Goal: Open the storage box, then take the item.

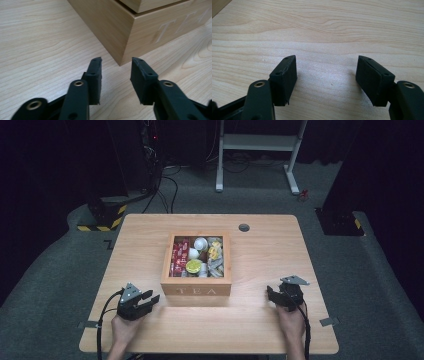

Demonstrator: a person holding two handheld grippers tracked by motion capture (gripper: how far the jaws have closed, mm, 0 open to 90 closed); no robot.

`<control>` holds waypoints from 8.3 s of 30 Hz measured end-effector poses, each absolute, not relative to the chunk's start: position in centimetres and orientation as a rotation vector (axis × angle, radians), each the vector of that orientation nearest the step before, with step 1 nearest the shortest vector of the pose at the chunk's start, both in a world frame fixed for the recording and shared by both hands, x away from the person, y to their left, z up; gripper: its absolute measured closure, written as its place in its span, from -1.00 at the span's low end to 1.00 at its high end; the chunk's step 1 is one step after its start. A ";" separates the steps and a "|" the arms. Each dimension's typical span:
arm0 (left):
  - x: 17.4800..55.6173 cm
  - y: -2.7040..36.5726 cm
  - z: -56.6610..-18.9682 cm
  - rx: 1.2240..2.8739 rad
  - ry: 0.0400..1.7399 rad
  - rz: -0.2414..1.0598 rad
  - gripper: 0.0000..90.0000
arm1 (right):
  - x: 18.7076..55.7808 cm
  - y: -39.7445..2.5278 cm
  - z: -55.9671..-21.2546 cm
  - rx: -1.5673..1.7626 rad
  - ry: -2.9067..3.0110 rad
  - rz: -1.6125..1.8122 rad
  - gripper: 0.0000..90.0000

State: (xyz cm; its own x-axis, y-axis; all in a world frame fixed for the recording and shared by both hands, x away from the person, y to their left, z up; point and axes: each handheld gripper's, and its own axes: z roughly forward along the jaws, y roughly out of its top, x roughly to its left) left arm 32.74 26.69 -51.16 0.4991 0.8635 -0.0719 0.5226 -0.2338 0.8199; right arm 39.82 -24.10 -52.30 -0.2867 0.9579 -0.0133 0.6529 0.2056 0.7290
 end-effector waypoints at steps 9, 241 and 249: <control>33.0 25.6 -51.2 1.919 1.107 0.480 0.72 | 39.8 -24.1 -52.3 1.490 2.019 0.861 -0.26; 43.9 22.1 -36.1 1.790 1.004 0.421 0.99 | 44.5 -1.2 -45.8 0.956 2.437 1.211 -0.37; 44.1 22.1 -36.1 1.785 1.005 0.414 0.99 | 45.1 0.1 -45.9 0.973 2.438 1.151 -0.36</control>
State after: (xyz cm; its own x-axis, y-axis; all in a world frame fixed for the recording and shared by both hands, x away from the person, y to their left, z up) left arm 44.10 22.10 -36.06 0.5953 0.7866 -0.1643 0.4422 -0.1500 0.8843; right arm 45.09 0.06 -45.85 -0.7362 0.6758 0.0363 0.4575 0.4574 0.7626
